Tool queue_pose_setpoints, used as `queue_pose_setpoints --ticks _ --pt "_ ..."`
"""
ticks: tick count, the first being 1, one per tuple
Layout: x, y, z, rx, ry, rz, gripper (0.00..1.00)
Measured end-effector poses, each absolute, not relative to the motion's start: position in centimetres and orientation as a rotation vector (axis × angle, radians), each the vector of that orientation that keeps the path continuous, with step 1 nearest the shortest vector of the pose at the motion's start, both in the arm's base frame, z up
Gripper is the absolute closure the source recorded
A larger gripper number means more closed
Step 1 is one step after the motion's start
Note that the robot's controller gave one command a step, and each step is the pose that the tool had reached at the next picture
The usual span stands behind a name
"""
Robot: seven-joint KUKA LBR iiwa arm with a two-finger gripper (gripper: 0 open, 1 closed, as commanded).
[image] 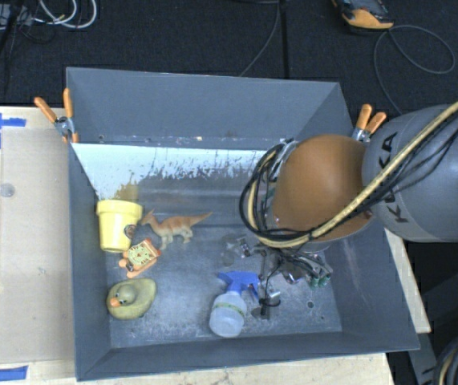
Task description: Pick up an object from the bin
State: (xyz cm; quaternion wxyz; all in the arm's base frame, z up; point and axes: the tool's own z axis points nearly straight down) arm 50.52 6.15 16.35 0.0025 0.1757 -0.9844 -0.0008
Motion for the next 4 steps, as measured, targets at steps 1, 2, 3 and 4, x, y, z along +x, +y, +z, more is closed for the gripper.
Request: queue_pose_setpoints --ticks 1,2,3,4 --pt "50.2 5.7 14.3 0.935 -2.998 0.0 0.0" --pt "50.3 5.7 13.1 0.925 -2.998 -0.003 0.0" --pt "50.5 5.7 12.8 0.979 -2.982 -0.001 0.0" --pt "48.1 6.4 6.9 1.398 -2.809 -0.006 1.0"
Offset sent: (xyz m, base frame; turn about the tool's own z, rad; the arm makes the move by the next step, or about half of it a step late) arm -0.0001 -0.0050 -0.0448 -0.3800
